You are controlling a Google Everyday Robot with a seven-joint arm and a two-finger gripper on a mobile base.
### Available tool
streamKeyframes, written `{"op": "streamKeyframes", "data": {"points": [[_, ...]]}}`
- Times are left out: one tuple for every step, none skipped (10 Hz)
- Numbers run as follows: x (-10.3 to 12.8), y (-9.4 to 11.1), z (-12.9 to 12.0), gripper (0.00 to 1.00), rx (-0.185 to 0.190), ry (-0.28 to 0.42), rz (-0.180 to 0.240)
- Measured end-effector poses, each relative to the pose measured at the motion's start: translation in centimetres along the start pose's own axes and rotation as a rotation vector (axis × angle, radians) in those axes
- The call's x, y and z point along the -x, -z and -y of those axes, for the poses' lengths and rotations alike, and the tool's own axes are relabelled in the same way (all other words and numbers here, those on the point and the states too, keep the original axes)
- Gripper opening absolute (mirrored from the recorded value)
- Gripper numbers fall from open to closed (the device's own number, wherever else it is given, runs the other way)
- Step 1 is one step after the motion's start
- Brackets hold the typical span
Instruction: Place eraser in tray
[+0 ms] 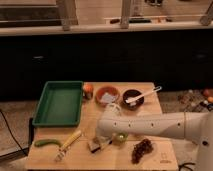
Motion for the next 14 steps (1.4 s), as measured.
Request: {"op": "streamKeyframes", "data": {"points": [[0.0, 0.1, 0.2, 0.00, -0.002, 0.012, 0.005], [0.2, 0.6, 0.4, 0.00, -0.005, 0.027, 0.024], [0.6, 1.3, 0.8, 0.00, -0.007, 0.043, 0.042], [1.3, 2.1, 1.2, 0.00, -0.007, 0.064, 0.054], [1.8, 2.5, 1.6, 0.00, -0.006, 0.082, 0.065], [2.1, 2.9, 1.9, 0.00, -0.005, 0.092, 0.074], [2.4, 3.5, 2.3, 0.00, -0.001, 0.106, 0.086], [2.8, 4.1, 2.7, 0.00, -0.001, 0.117, 0.097], [3.1, 4.5, 3.0, 0.00, -0.004, 0.126, 0.108], [3.3, 5.5, 3.5, 0.00, -0.011, 0.135, 0.129], [3.3, 6.1, 3.7, 0.00, -0.014, 0.140, 0.140], [3.6, 6.8, 4.1, 0.00, -0.018, 0.149, 0.156], [3.6, 7.5, 4.3, 0.00, -0.024, 0.155, 0.169], [3.6, 8.0, 4.5, 0.00, -0.028, 0.156, 0.175]]}}
